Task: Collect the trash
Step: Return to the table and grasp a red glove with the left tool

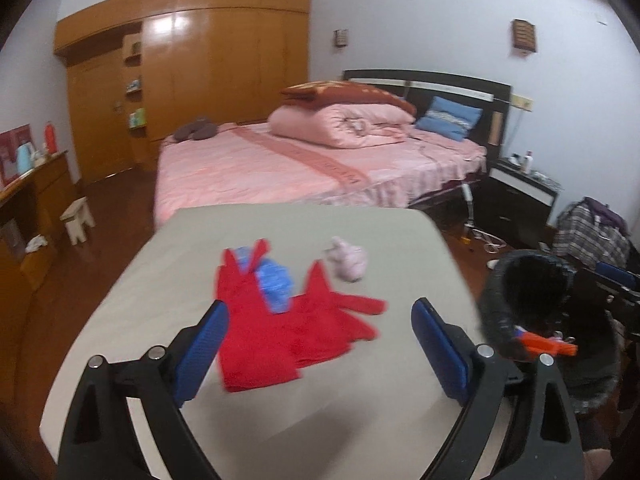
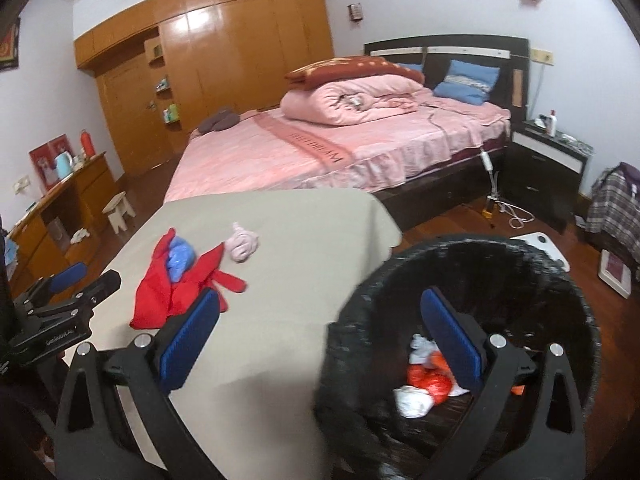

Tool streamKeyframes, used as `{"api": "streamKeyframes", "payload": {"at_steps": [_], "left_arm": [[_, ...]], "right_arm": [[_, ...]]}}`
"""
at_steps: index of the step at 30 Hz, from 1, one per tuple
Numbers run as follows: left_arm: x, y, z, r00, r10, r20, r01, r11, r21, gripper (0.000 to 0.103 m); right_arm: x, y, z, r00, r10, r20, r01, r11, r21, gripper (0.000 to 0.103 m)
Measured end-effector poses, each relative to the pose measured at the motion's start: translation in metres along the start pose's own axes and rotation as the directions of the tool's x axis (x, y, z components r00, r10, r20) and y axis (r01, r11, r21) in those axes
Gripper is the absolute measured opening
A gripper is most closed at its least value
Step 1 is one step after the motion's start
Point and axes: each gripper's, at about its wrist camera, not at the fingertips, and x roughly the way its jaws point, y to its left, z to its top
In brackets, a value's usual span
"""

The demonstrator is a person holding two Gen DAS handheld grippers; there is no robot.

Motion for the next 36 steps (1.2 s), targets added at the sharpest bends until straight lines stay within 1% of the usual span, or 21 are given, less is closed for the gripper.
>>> {"api": "streamKeyframes", "payload": {"at_steps": [4, 6, 9, 13, 15, 19, 22, 23, 24, 25, 27, 28, 29, 30, 33, 36], "left_arm": [[0.014, 0.028, -0.007, 0.998, 0.053, -0.015, -0.054, 0.998, -0.032, 0.090], [0.026, 0.041, -0.011, 0.997, 0.069, -0.031, -0.070, 0.997, -0.042, 0.086], [0.044, 0.051, -0.014, 0.996, 0.075, -0.052, -0.077, 0.996, -0.051, 0.080], [0.074, 0.062, -0.018, 0.993, 0.080, -0.088, -0.086, 0.994, -0.072, 0.076], [0.086, 0.065, -0.020, 0.991, 0.082, -0.108, -0.090, 0.993, -0.074, 0.071], [0.111, 0.071, -0.025, 0.986, 0.083, -0.147, -0.097, 0.992, -0.086, 0.068], [0.122, 0.073, -0.028, 0.983, 0.083, -0.165, -0.098, 0.991, -0.087, 0.063], [0.125, 0.073, -0.029, 0.981, 0.079, -0.176, -0.095, 0.992, -0.087, 0.059], [0.130, 0.073, -0.031, 0.979, 0.069, -0.193, -0.087, 0.992, -0.088, 0.053], [0.132, 0.074, -0.033, 0.977, 0.062, -0.202, -0.082, 0.993, -0.089, 0.050], [0.135, 0.075, -0.035, 0.975, 0.044, -0.220, -0.066, 0.993, -0.095, 0.036], [0.137, 0.077, -0.036, 0.974, 0.030, -0.225, -0.054, 0.993, -0.101, 0.032], [0.137, 0.078, -0.036, 0.973, 0.020, -0.228, -0.046, 0.993, -0.108, 0.023], [0.136, 0.079, -0.037, 0.974, 0.017, -0.227, -0.044, 0.993, -0.113, 0.017], [0.131, 0.083, -0.036, 0.979, 0.014, -0.204, -0.041, 0.991, -0.129, 0.009], [0.116, 0.085, -0.032, 0.986, 0.020, -0.164, -0.043, 0.990, -0.136, 0.007]], "right_arm": [[0.017, 0.018, -0.002, 1.000, 0.009, -0.013, -0.010, 1.000, -0.023, 0.098], [0.028, 0.025, -0.001, 1.000, 0.013, -0.023, -0.014, 0.999, -0.032, 0.098], [0.042, 0.035, 0.000, 0.999, 0.015, -0.032, -0.016, 0.999, -0.049, 0.098], [0.060, 0.045, 0.000, 0.999, 0.014, -0.048, -0.018, 0.998, -0.067, 0.098], [0.070, 0.049, 0.000, 0.998, 0.017, -0.064, -0.021, 0.997, -0.070, 0.098], [0.083, 0.057, -0.002, 0.996, 0.030, -0.088, -0.037, 0.996, -0.086, 0.098], [0.090, 0.063, -0.004, 0.994, 0.037, -0.100, -0.047, 0.994, -0.103, 0.098], [0.094, 0.065, -0.004, 0.994, 0.041, -0.106, -0.052, 0.993, -0.106, 0.098], [0.096, 0.066, -0.004, 0.993, 0.043, -0.110, -0.055, 0.993, -0.106, 0.098], [0.098, 0.068, -0.004, 0.992, 0.046, -0.114, -0.058, 0.993, -0.106, 0.098], [0.103, 0.070, -0.005, 0.992, 0.049, -0.120, -0.062, 0.992, -0.107, 0.098], [0.105, 0.071, -0.006, 0.991, 0.050, -0.123, -0.064, 0.992, -0.108, 0.098], [0.106, 0.072, -0.007, 0.991, 0.052, -0.127, -0.066, 0.992, -0.109, 0.098], [0.108, 0.074, -0.008, 0.990, 0.054, -0.130, -0.068, 0.992, -0.110, 0.098], [0.111, 0.077, -0.012, 0.989, 0.058, -0.140, -0.075, 0.990, -0.119, 0.098], [0.112, 0.081, -0.014, 0.987, 0.060, -0.147, -0.079, 0.989, -0.126, 0.098]]}}
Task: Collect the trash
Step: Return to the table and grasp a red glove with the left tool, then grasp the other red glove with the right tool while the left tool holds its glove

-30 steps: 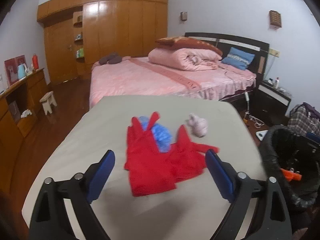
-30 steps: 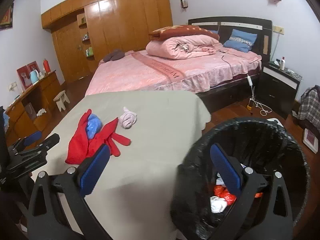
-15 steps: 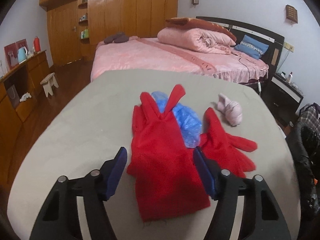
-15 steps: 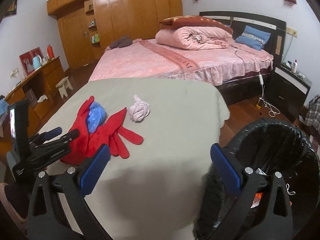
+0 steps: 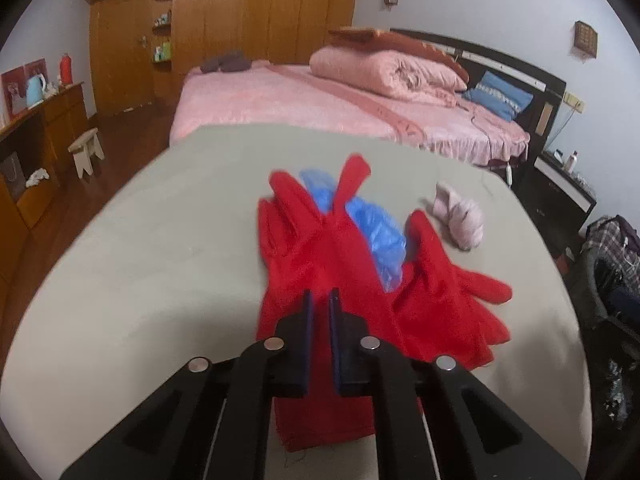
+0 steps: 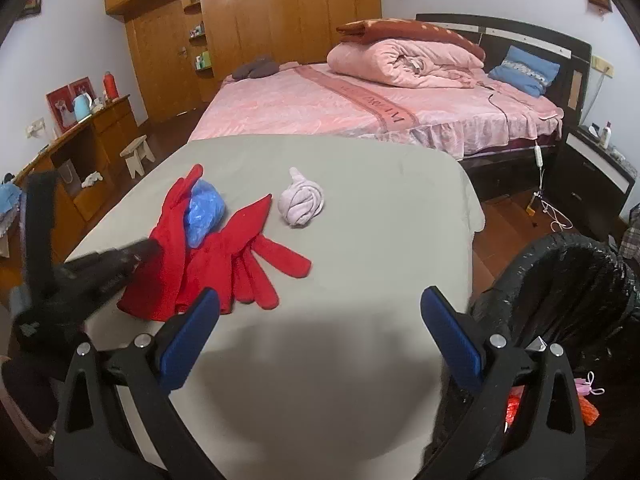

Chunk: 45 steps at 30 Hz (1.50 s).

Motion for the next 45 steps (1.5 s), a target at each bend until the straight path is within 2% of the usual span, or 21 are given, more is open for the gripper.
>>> {"api": "streamKeyframes", "payload": {"at_steps": [7, 12, 13, 15, 17, 20, 22, 23, 24, 25, 26, 32, 37, 40, 43, 44, 45], "left_arm": [[-0.024, 0.025, 0.002, 0.997, 0.065, 0.030, -0.065, 0.998, -0.021, 0.007], [-0.020, 0.030, -0.001, 0.999, 0.045, 0.003, -0.045, 0.999, -0.029, 0.009], [-0.018, 0.027, -0.001, 0.999, 0.037, -0.001, -0.037, 0.999, -0.028, 0.012], [-0.014, 0.021, -0.003, 1.000, 0.018, -0.011, -0.018, 1.000, -0.025, 0.031], [-0.009, 0.013, -0.004, 1.000, 0.008, -0.016, -0.009, 1.000, -0.020, 0.043], [0.003, 0.003, -0.004, 0.999, 0.011, -0.046, -0.011, 1.000, -0.004, 0.053], [0.012, -0.002, -0.007, 0.997, 0.004, -0.078, -0.004, 1.000, 0.003, 0.051], [0.017, -0.004, -0.010, 0.995, 0.001, -0.097, 0.000, 1.000, 0.010, 0.036], [0.020, -0.006, -0.011, 0.994, 0.003, -0.111, -0.001, 1.000, 0.018, 0.025], [0.020, -0.006, -0.011, 0.994, 0.005, -0.107, -0.003, 1.000, 0.016, 0.021], [0.018, -0.005, -0.010, 0.995, -0.020, -0.098, 0.020, 1.000, 0.003, 0.007], [-0.004, 0.004, -0.010, 0.999, -0.019, -0.032, 0.018, 1.000, -0.020, 0.006], [-0.025, 0.027, -0.008, 0.999, 0.043, 0.004, -0.043, 0.998, -0.034, 0.006], [-0.034, 0.045, -0.009, 0.995, 0.100, 0.006, -0.099, 0.995, -0.032, 0.006], [-0.032, 0.059, -0.014, 0.994, 0.107, -0.023, -0.108, 0.993, -0.048, 0.006], [-0.031, 0.063, -0.015, 0.995, 0.099, -0.034, -0.101, 0.993, -0.064, 0.009], [-0.030, 0.065, -0.015, 0.995, 0.091, -0.037, -0.094, 0.993, -0.078, 0.018]], "right_arm": [[0.003, 0.004, -0.001, 1.000, 0.008, -0.004, -0.008, 1.000, -0.002, 0.098], [0.008, 0.009, -0.002, 1.000, 0.016, -0.012, -0.016, 1.000, -0.009, 0.098], [0.008, 0.010, -0.001, 1.000, 0.016, -0.012, -0.016, 1.000, -0.012, 0.098], [0.008, 0.011, -0.001, 1.000, 0.014, -0.013, -0.014, 1.000, -0.017, 0.098], [0.009, 0.010, -0.001, 1.000, 0.010, -0.015, -0.011, 1.000, -0.016, 0.098], [0.010, 0.008, -0.002, 1.000, 0.006, -0.018, -0.007, 1.000, -0.010, 0.098], [0.010, 0.008, -0.002, 1.000, 0.005, -0.018, -0.005, 1.000, -0.009, 0.098], [0.010, 0.008, -0.003, 1.000, 0.003, -0.019, -0.004, 1.000, -0.010, 0.098], [0.010, 0.007, -0.003, 1.000, 0.004, -0.019, -0.004, 1.000, -0.010, 0.098], [0.010, 0.007, -0.003, 1.000, 0.004, -0.019, -0.004, 1.000, -0.009, 0.098], [0.010, 0.006, -0.003, 1.000, 0.003, -0.020, -0.003, 1.000, -0.008, 0.098], [0.010, 0.005, -0.006, 1.000, 0.002, -0.024, -0.002, 1.000, -0.004, 0.098], [0.010, 0.005, -0.007, 1.000, 0.003, -0.019, -0.003, 1.000, -0.005, 0.098], [0.012, 0.009, -0.006, 1.000, 0.006, -0.021, -0.006, 1.000, -0.009, 0.098], [0.016, 0.015, -0.004, 1.000, 0.016, -0.024, -0.016, 1.000, -0.010, 0.098], [0.018, 0.017, -0.003, 1.000, 0.019, -0.024, -0.020, 1.000, -0.012, 0.098], [0.020, 0.021, -0.001, 0.999, 0.021, -0.025, -0.022, 1.000, -0.016, 0.098]]}}
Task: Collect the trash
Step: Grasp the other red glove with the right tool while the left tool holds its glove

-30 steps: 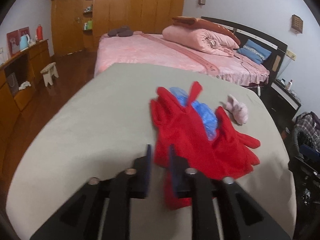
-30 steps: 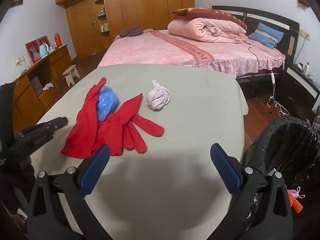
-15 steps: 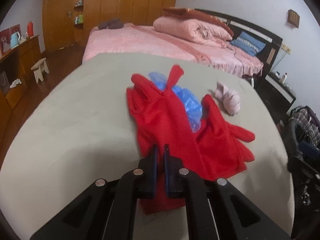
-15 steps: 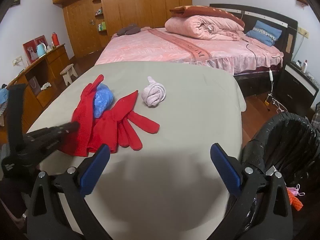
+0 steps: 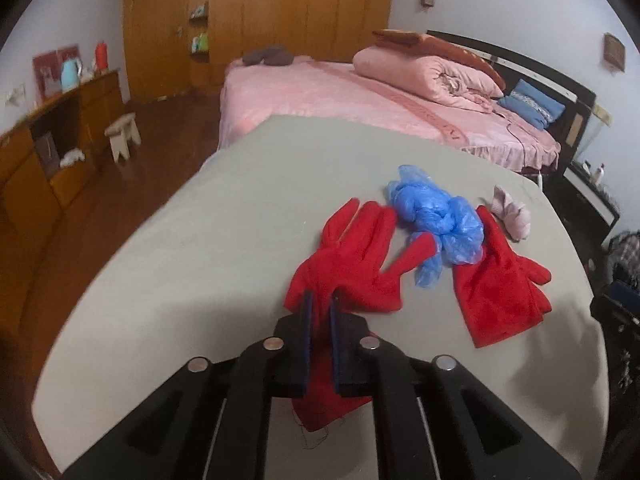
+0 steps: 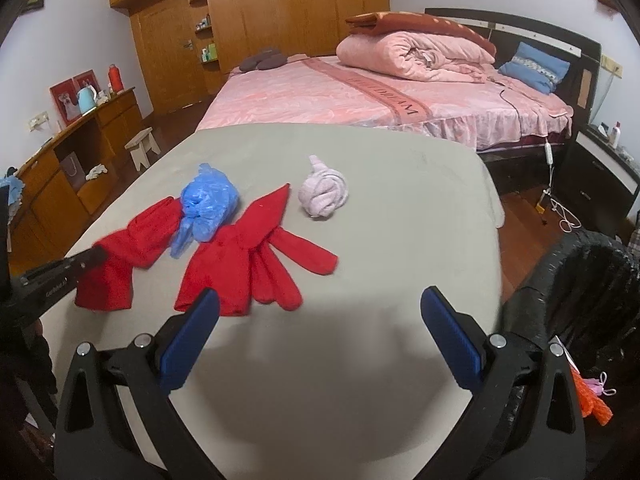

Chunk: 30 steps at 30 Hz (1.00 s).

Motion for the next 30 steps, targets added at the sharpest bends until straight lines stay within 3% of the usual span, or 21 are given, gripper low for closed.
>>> {"api": "streamKeyframes", "payload": {"at_steps": [1, 2, 3, 6, 11, 17, 22, 27, 30], "left_arm": [[0.001, 0.001, 0.000, 1.000, -0.013, -0.002, 0.013, 1.000, -0.014, 0.026], [0.001, 0.002, 0.000, 1.000, -0.024, 0.000, 0.024, 0.999, -0.026, 0.044], [0.001, 0.002, 0.001, 1.000, -0.029, 0.006, 0.029, 0.999, -0.035, 0.052], [0.003, -0.001, 0.005, 0.999, -0.053, 0.014, 0.053, 0.998, -0.042, 0.057], [0.019, -0.005, 0.012, 1.000, -0.005, -0.002, 0.005, 0.999, -0.046, 0.065], [0.041, -0.010, 0.006, 0.997, 0.008, -0.074, -0.010, 1.000, -0.028, 0.065], [0.041, -0.016, 0.002, 0.997, 0.009, -0.073, -0.009, 1.000, -0.001, 0.067], [0.040, -0.009, 0.002, 0.998, 0.016, -0.068, -0.018, 0.999, -0.040, 0.042], [0.039, -0.002, 0.002, 0.998, 0.019, -0.064, -0.023, 0.998, -0.067, 0.033]], "right_arm": [[0.002, 0.002, 0.001, 1.000, 0.002, -0.001, -0.002, 1.000, -0.004, 0.098], [0.003, 0.005, 0.002, 1.000, 0.004, -0.001, -0.004, 1.000, -0.009, 0.098], [0.004, 0.008, 0.003, 1.000, 0.006, 0.000, -0.006, 1.000, -0.012, 0.098], [0.006, 0.012, 0.006, 1.000, 0.007, 0.002, -0.007, 1.000, -0.023, 0.098], [0.012, 0.013, 0.009, 1.000, 0.001, -0.003, -0.002, 1.000, -0.020, 0.098], [0.021, 0.019, 0.014, 1.000, 0.009, -0.007, -0.009, 1.000, -0.022, 0.098], [0.035, 0.030, 0.019, 1.000, 0.017, -0.015, -0.017, 0.999, -0.034, 0.098], [0.052, 0.033, 0.020, 0.999, 0.015, -0.045, -0.017, 0.999, -0.029, 0.098], [0.062, 0.034, 0.020, 0.998, 0.014, -0.068, -0.016, 1.000, -0.018, 0.098]]}}
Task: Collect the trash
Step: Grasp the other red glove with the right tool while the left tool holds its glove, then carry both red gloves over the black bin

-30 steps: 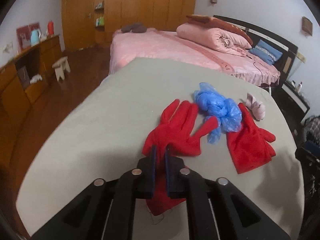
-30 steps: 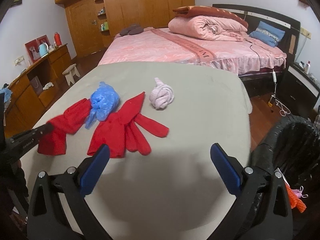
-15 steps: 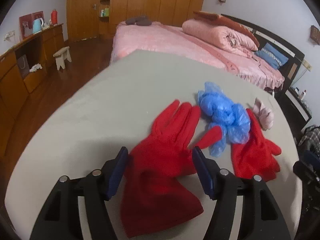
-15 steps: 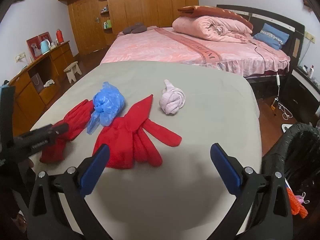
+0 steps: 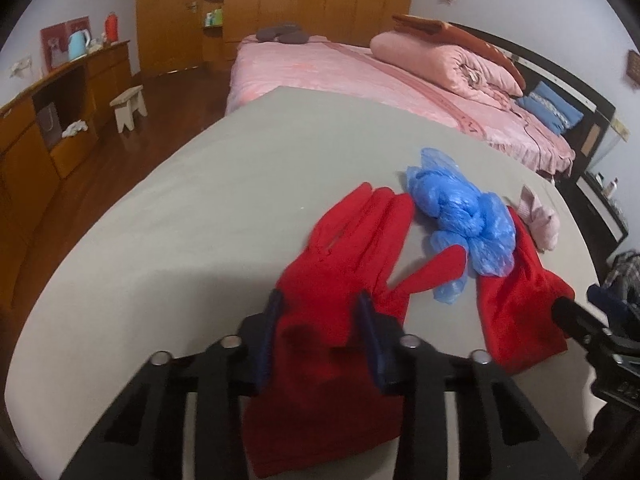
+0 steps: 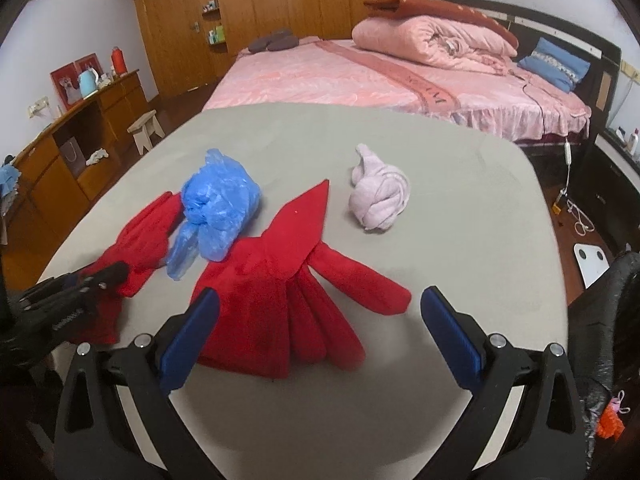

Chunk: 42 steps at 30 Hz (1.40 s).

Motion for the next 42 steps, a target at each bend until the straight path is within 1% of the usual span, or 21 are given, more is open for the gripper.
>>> {"api": "streamKeyframes", "payload": {"at_steps": [4, 6, 7, 8, 9, 10, 11, 13, 14, 15, 16, 18, 19, 23, 28, 35, 42], "left_arm": [[0.000, 0.000, -0.001, 1.000, 0.015, 0.002, -0.015, 1.000, 0.000, 0.027], [0.000, -0.001, -0.001, 1.000, 0.016, 0.001, -0.016, 1.000, 0.005, 0.023], [-0.001, -0.002, -0.001, 1.000, 0.011, 0.002, -0.011, 1.000, 0.006, 0.020], [-0.001, -0.001, -0.001, 1.000, 0.006, 0.002, -0.006, 1.000, 0.008, 0.016], [-0.001, -0.001, -0.001, 1.000, 0.001, 0.003, -0.001, 1.000, 0.009, 0.013], [-0.002, -0.002, -0.001, 1.000, -0.001, 0.003, 0.001, 1.000, 0.011, 0.013], [-0.002, -0.002, -0.001, 1.000, -0.001, 0.003, 0.001, 1.000, 0.014, 0.012], [-0.003, -0.003, -0.001, 1.000, -0.005, 0.009, 0.005, 1.000, 0.019, 0.010], [-0.004, -0.003, -0.001, 1.000, -0.007, 0.013, 0.006, 1.000, 0.020, 0.010], [-0.007, -0.003, -0.001, 1.000, -0.008, 0.021, 0.007, 1.000, 0.023, 0.009], [-0.010, -0.004, -0.001, 0.999, -0.010, 0.032, 0.009, 1.000, 0.025, 0.009], [-0.014, -0.005, 0.001, 0.999, -0.017, 0.045, 0.015, 1.000, 0.024, 0.009], [-0.018, -0.007, 0.002, 0.998, -0.021, 0.051, 0.019, 0.999, 0.026, 0.009], [-0.038, -0.016, 0.006, 0.995, -0.040, 0.088, 0.036, 0.998, 0.048, 0.009], [-0.068, -0.027, 0.015, 0.986, -0.069, 0.152, 0.062, 0.997, 0.051, 0.009], [-0.109, -0.051, 0.025, 0.969, -0.124, 0.214, 0.109, 0.991, 0.081, 0.009], [-0.140, -0.080, 0.028, 0.955, -0.175, 0.240, 0.145, 0.980, 0.138, 0.009]], "right_arm": [[0.012, 0.003, 0.000, 1.000, 0.000, -0.026, 0.000, 1.000, -0.003, 0.098], [0.019, 0.005, 0.000, 0.998, 0.015, -0.054, -0.015, 1.000, -0.010, 0.097], [0.022, 0.006, 0.000, 0.998, 0.020, -0.064, -0.021, 1.000, -0.016, 0.093], [0.024, 0.008, 0.000, 0.997, 0.023, -0.071, -0.025, 0.999, -0.030, 0.087], [0.023, 0.010, 0.000, 0.997, 0.020, -0.070, -0.023, 0.999, -0.038, 0.077], [0.022, 0.011, 0.000, 0.998, 0.016, -0.067, -0.020, 0.999, -0.045, 0.068], [0.020, 0.011, 0.000, 0.997, 0.031, -0.067, -0.034, 0.998, -0.050, 0.062], [0.019, 0.012, -0.001, 0.997, 0.029, -0.069, -0.034, 0.998, -0.060, 0.039], [0.017, 0.010, -0.001, 0.997, 0.037, -0.074, -0.041, 0.997, -0.060, 0.034], [0.015, 0.009, -0.001, 0.996, 0.049, -0.078, -0.053, 0.997, -0.052, 0.024], [0.014, 0.006, 0.000, 0.994, 0.064, -0.084, -0.068, 0.997, -0.040, 0.018], [0.008, 0.001, 0.001, 0.992, 0.091, -0.091, -0.093, 0.996, -0.018, 0.013], [0.004, 0.000, 0.001, 0.991, 0.098, -0.088, -0.099, 0.995, -0.013, 0.012], [-0.019, -0.007, 0.002, 0.991, 0.125, -0.053, -0.125, 0.992, 0.008, 0.011], [-0.056, -0.015, 0.009, 0.990, 0.143, 0.017, -0.144, 0.989, 0.017, 0.011], [-0.108, -0.024, 0.020, 0.983, 0.142, 0.116, -0.143, 0.990, -0.001, 0.011], [-0.151, -0.037, 0.023, 0.973, 0.132, 0.189, -0.134, 0.991, 0.002, 0.011]]}}
